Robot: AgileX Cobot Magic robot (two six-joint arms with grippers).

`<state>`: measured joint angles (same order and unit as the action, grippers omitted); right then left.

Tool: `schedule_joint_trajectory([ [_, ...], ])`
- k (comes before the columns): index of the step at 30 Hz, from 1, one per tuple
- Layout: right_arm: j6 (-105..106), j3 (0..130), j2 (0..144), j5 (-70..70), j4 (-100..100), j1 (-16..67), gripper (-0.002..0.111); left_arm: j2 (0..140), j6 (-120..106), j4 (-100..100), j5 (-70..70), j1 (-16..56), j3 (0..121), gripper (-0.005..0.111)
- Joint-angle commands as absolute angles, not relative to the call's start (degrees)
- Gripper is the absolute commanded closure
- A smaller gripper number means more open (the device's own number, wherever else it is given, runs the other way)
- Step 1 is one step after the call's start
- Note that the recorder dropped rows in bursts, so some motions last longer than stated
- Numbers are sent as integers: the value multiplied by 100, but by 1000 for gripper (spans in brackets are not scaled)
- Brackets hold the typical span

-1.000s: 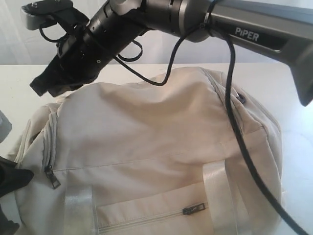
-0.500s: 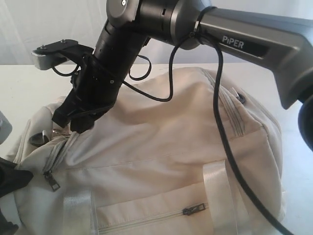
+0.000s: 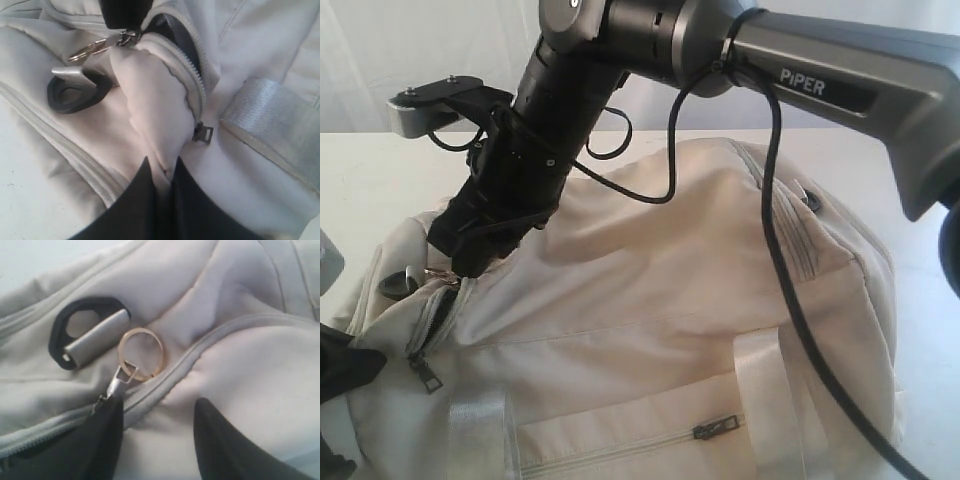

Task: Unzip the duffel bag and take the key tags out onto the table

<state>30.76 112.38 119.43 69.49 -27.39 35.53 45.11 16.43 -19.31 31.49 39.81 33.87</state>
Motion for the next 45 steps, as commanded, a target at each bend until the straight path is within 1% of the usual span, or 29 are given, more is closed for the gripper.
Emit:
schedule_joint_trajectory([
  [1,3653,11259,11784,6924,-3069,3655,64,4451,1649,-1844,3288,4009,3358,107],
  [8,4023,11259,11917,6599,-2953,3948,64,4451,1649,-1844,3278,4009,3358,107],
  [12,4023,11259,12005,6327,-2324,4079,64,4451,1649,-1844,3278,4009,3358,107],
  [21,3940,11259,12183,5975,-1881,4132,64,4451,1625,-1844,3264,4009,3358,107],
  [23,3655,11259,12209,5975,-1670,4132,69,4451,1625,-1844,3264,4009,3358,107],
  [24,3503,11259,12219,5975,-1551,4132,75,4451,1625,-1844,3264,4009,3358,107],
  [25,3371,11259,12219,5975,-1408,4132,84,4451,1625,-1844,3264,4009,3358,107],
  [27,3244,11259,12208,5914,-1300,4132,104,4451,1625,-1844,3264,4009,3358,107],
  [28,3165,11259,12192,5838,-1300,4132,108,4451,1625,-1844,3264,4009,3358,107],
  [33,2943,11259,11981,5405,-1314,4132,108,4451,1625,-1844,3264,4009,3358,107],
  [43,2644,11259,11779,4965,-1290,4014,108,4451,1625,-1844,3264,4009,3358,107],
  [45,2499,11259,11779,4655,-1304,3958,108,4451,1625,-1844,3264,4009,3358,107],
])
